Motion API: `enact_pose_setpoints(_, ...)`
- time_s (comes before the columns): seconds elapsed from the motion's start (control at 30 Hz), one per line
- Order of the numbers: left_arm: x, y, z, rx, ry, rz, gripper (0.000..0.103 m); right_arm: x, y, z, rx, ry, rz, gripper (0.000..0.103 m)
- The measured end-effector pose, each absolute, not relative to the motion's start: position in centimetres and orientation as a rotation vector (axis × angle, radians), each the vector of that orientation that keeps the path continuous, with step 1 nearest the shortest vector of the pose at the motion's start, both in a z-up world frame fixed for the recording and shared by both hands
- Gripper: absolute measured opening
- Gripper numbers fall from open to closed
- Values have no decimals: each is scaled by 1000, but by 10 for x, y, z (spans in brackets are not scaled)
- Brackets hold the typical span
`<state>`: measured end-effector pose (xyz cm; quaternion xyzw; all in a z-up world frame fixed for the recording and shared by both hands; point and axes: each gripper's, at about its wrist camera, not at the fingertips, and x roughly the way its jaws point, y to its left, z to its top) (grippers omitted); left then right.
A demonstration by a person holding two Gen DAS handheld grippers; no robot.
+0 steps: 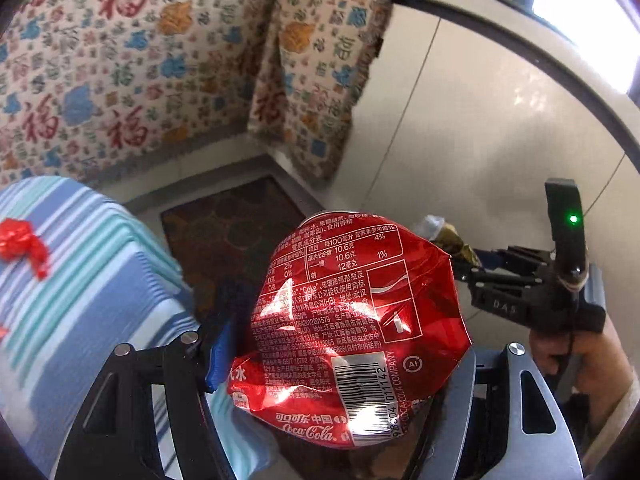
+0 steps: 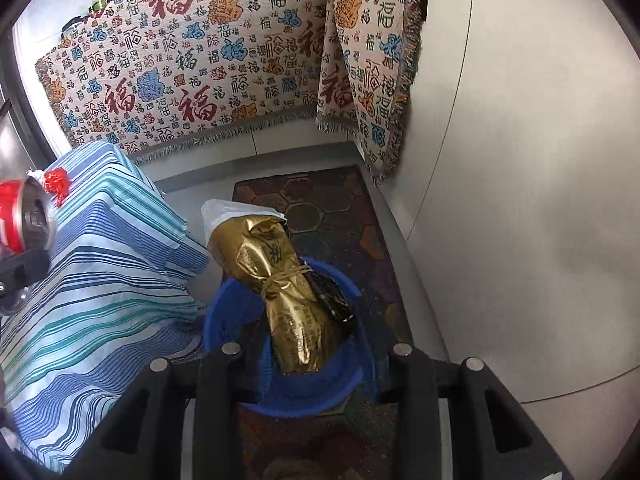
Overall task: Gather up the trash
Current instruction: 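Carry the red bag and gold wrapper to the blue wastebasket and release both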
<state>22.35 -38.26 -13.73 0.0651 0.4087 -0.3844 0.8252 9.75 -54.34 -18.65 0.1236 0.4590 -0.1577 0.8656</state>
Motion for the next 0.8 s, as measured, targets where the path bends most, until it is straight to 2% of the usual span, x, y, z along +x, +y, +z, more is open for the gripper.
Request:
enact_pose_setpoints(0.47, 251, -445, -159, 143, 911, -861, 71, 110, -565, -205, 249, 1006, -335, 38)
enact_pose_setpoints(0.5, 253, -447, -161, 139, 917, -871, 78, 111, -564, -206, 240, 1012, -334, 42)
enact_pose_setpoints(0.53, 254, -450, -162, 133, 924, -881, 93, 112, -564, -208, 233, 1016, -323, 47)
enact_pose_setpoints(0.57, 257, -452, -163, 121, 921, -883, 98, 113, -563, -209, 224, 1019, -314, 63)
enact_pose_setpoints(0.63, 258, -453, -163, 101, 911, -891, 100, 114, -560, -210, 204, 1021, -321, 76)
enact_pose_setpoints(0.8, 259, -452, -161, 103, 897, -874, 100, 113, -559, -205, 199, 1006, -328, 76)
